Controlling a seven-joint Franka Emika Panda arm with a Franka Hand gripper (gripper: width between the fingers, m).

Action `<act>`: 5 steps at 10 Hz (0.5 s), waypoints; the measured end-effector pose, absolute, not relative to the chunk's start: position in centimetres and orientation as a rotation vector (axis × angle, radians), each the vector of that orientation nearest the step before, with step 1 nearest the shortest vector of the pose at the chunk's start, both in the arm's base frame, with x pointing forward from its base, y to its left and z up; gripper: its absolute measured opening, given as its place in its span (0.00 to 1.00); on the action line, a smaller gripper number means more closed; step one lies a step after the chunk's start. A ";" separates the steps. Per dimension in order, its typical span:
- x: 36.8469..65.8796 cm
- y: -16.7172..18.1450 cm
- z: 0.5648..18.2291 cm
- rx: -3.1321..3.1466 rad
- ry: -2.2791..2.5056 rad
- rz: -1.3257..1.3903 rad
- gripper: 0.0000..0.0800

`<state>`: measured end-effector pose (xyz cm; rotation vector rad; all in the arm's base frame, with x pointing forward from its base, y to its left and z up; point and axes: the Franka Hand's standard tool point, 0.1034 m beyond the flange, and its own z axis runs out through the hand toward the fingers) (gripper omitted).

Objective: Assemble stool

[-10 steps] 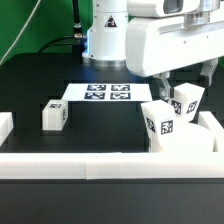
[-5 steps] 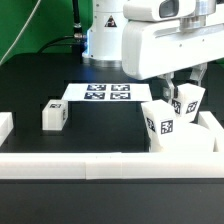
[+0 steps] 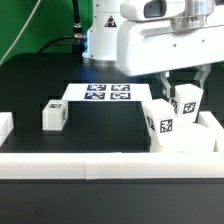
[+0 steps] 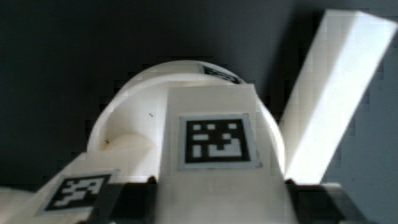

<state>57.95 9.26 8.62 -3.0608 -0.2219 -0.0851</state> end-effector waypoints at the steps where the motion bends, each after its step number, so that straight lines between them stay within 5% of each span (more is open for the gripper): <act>1: 57.9 9.6 8.6 -3.055 0.013 -0.086 0.42; 5: 58.3 10.4 8.6 -2.888 0.805 -0.112 0.42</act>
Offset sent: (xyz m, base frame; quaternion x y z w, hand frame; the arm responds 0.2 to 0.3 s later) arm -0.0148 0.0103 -0.0157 0.0377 -0.0170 0.3632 0.9308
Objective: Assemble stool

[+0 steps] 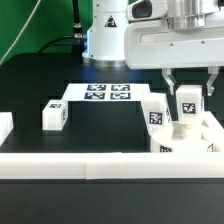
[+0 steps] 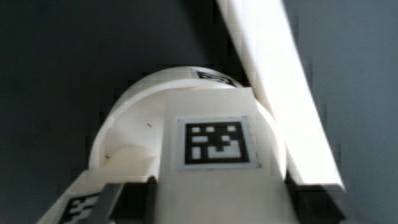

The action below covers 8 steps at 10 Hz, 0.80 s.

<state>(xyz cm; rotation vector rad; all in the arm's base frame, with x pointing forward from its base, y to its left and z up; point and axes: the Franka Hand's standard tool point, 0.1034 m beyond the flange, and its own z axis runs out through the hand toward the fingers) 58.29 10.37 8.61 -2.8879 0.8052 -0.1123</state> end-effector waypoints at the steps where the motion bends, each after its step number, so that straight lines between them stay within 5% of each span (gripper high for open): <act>1: 58.3 10.5 8.6 -2.850 0.919 -0.110 0.42; 8: 58.5 10.8 8.5 -2.365 1.702 -0.077 0.42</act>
Offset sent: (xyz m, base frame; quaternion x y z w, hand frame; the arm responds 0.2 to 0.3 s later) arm 0.0000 0.0000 0.0000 0.0000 0.0000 0.1938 0.9810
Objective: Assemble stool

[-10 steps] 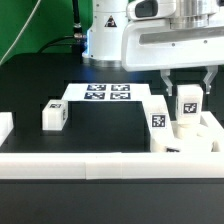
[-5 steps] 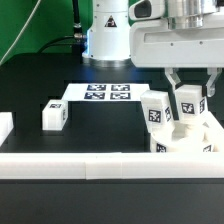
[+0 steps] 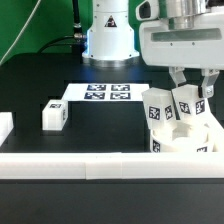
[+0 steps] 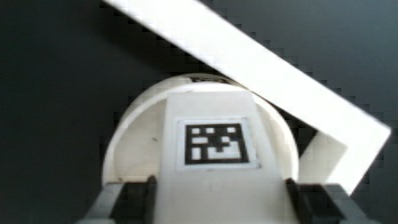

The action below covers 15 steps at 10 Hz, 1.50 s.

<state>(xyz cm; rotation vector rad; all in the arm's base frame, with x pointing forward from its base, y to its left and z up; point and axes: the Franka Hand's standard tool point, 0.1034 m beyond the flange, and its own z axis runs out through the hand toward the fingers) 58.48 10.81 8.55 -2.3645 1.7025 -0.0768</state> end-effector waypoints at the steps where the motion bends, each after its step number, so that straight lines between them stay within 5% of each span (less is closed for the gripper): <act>1: 58.5 11.1 8.5 -2.250 1.830 -0.056 0.42; 7: 59.5 13.2 8.4 -1.600 2.382 0.067 0.42; 15: 59.6 12.8 8.5 -1.268 2.551 0.140 0.42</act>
Offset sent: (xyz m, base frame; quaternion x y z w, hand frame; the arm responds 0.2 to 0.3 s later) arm 0.0115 0.0220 -0.0154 0.0021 -0.0100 0.2665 0.9638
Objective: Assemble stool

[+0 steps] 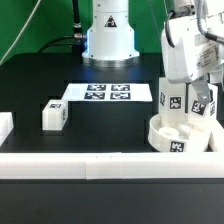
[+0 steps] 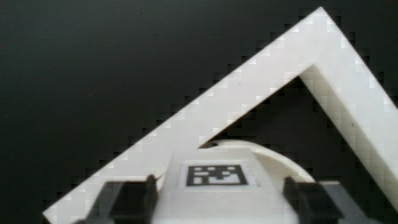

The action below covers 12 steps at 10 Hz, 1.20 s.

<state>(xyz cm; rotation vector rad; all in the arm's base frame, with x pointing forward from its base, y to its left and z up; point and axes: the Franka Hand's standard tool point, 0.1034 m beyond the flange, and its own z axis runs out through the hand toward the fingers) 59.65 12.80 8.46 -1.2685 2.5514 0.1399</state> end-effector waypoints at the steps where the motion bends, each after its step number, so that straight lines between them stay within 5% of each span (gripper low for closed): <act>1: 59.6 12.9 8.4 -1.238 2.564 0.142 0.42; 4: 59.6 12.9 8.5 -1.307 2.526 0.125 0.42; 5: 59.8 12.7 9.2 -1.325 2.499 0.122 0.66; 6: 59.9 12.7 10.0 -1.334 2.477 0.120 0.66; 7: 60.1 12.7 10.9 -1.345 2.454 0.116 0.79; 9: 60.6 12.7 12.4 -1.360 2.410 0.108 0.81; 12: 60.4 12.7 11.9 -1.560 2.294 0.070 0.81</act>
Offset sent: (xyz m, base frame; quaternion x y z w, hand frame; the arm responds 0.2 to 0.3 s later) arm 0.0000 0.0000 0.0000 0.0000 0.0000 0.0000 1.0000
